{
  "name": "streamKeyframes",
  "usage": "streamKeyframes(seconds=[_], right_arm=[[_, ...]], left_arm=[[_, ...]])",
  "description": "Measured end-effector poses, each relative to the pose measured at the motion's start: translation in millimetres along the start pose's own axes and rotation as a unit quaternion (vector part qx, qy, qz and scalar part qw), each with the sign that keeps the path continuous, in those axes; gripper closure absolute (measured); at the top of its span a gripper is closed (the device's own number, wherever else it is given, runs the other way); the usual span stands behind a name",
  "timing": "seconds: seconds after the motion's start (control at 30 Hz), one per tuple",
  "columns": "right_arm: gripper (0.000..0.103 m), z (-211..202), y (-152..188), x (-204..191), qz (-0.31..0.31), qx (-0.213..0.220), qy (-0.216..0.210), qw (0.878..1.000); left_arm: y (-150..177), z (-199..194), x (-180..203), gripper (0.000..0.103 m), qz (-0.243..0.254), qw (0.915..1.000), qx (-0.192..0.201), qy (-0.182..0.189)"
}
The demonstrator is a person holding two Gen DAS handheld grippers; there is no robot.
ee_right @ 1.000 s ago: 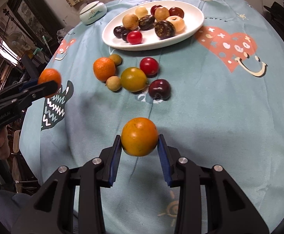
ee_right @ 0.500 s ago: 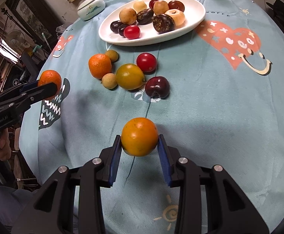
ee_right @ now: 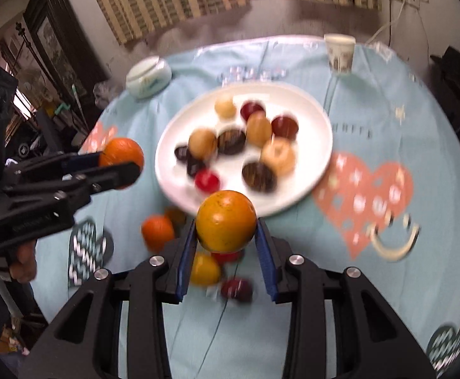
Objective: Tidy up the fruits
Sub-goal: 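Carry both oranges over the white plate and open both grippers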
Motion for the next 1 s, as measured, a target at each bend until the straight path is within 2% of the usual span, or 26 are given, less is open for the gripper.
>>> streamKeyframes(seconds=[0.13,0.27,0.53,0.57,0.6,0.63,0.77,1.0], right_arm=[[0.066,10,-38,10,-0.001,0.018,0.007,1.0],[0.066,23,-63,18,-0.001,0.024,0.009,1.0],[0.065,56,-86,32,-0.001,0.008,0.002,1.0],[0.064,61,-87,33,-0.001,0.004,0.0,1.0],[0.063,65,-89,33,-0.002,-0.001,0.003,1.0],[0.063,69,-91,34,-0.004,-0.004,0.006,1.0],[0.05,72,-93,35,0.0,0.0,-0.002,1.0],[0.05,45,-91,33,-0.006,0.018,-0.003,1.0]], left_arm=[[-31,25,-4,0.058,-0.005,0.9999,0.0,-0.012],[-46,49,-11,0.058,-0.015,0.9997,-0.008,-0.015],[-49,81,-21,0.058,-0.011,0.9992,-0.025,-0.028],[-48,84,-22,0.057,-0.01,0.9991,-0.027,-0.03],[-48,86,-23,0.051,-0.011,0.999,-0.028,-0.032],[-48,86,-24,0.049,-0.012,0.9991,-0.024,-0.033],[-52,83,-28,0.043,-0.016,0.9991,-0.017,-0.035],[-53,53,-32,0.042,-0.019,0.999,0.009,-0.04]])
Point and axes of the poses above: each gripper's, at about its wrist camera, not at the fingertips, and z roughly the way its jaws point, x to its right, y to its underside, the point moved 6 cm from there along z, roughly the way its jaws point, and after that the axes turned 5 degrees about -z, right-handed, at the moved point
